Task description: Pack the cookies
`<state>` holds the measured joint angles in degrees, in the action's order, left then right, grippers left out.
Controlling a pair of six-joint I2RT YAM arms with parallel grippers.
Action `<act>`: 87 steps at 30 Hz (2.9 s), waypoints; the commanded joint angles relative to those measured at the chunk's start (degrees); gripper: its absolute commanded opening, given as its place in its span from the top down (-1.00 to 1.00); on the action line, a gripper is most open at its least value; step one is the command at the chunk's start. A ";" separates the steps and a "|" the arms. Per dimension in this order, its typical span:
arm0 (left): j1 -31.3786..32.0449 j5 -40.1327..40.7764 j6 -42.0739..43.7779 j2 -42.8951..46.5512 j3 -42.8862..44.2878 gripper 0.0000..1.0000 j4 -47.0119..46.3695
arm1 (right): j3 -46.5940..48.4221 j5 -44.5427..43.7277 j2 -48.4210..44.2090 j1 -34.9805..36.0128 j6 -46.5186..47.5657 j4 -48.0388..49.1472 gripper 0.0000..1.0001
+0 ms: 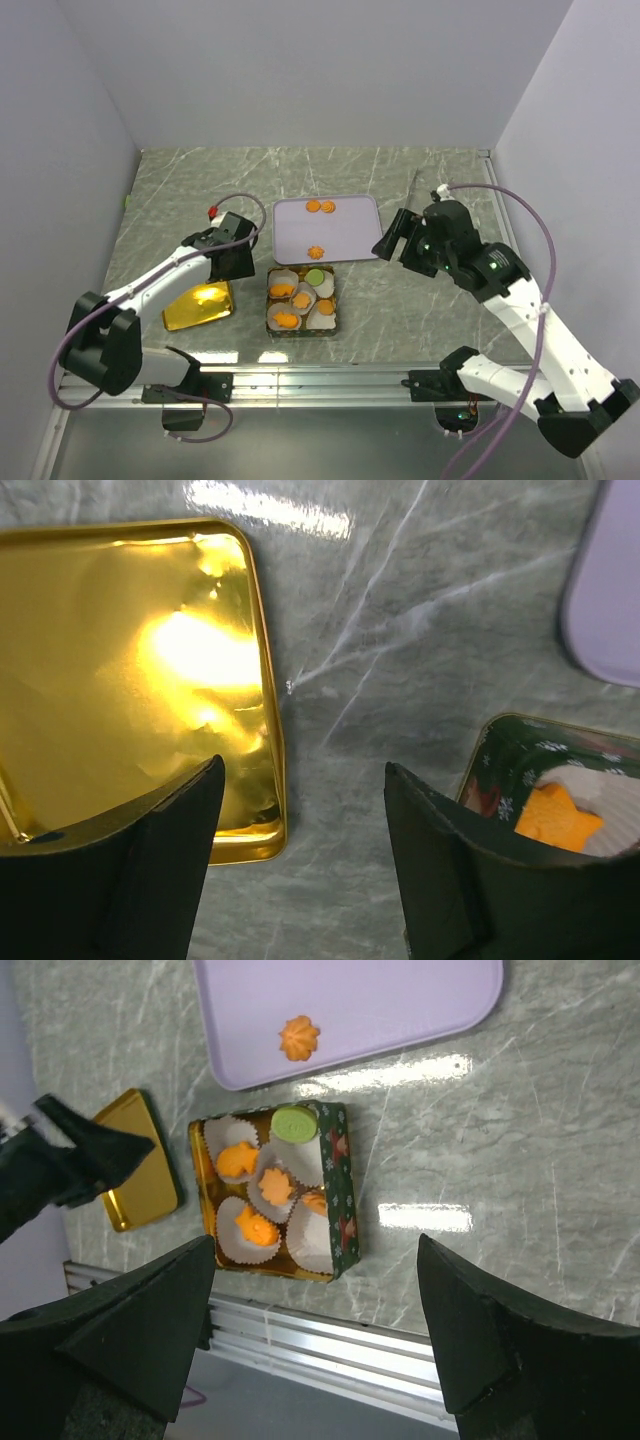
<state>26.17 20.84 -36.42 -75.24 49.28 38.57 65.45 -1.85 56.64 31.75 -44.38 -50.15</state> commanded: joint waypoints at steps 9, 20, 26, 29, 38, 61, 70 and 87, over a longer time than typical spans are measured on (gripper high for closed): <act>-3.06 -3.61 -3.56 -8.34 -1.11 -0.05 -3.41 | -4.80 0.62 -8.65 0.42 1.67 -0.65 -0.76; -4.29 -3.70 -4.18 -13.52 -0.85 0.60 -4.29 | -7.27 0.09 -11.46 0.42 1.84 -0.74 -0.76; -4.38 -3.53 -3.92 -14.32 1.78 0.99 -2.27 | -8.85 0.79 -11.91 0.42 2.28 0.40 -0.76; -4.38 -1.43 -2.43 -11.87 8.01 0.99 2.29 | -6.92 0.97 -10.15 0.24 2.81 1.02 -0.76; -5.43 -4.39 0.74 -8.52 38.33 0.99 10.92 | 10.56 7.98 1.44 -0.98 6.23 2.16 -0.79; -10.97 -63.19 -22.59 6.51 41.17 0.99 -36.86 | 10.66 61.35 26.93 -19.53 -35.75 75.27 -0.80; -10.97 -70.49 -42.32 5.38 32.73 0.99 -64.74 | 15.76 63.72 33.09 -18.74 -46.24 91.64 -0.80; -10.97 -71.55 -61.40 5.54 23.59 0.99 -90.42 | 17.61 62.76 36.78 -14.35 -48.69 95.58 -0.81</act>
<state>15.40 -50.26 -93.93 -71.40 73.63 -42.68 80.27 60.71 93.73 15.75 -91.11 39.35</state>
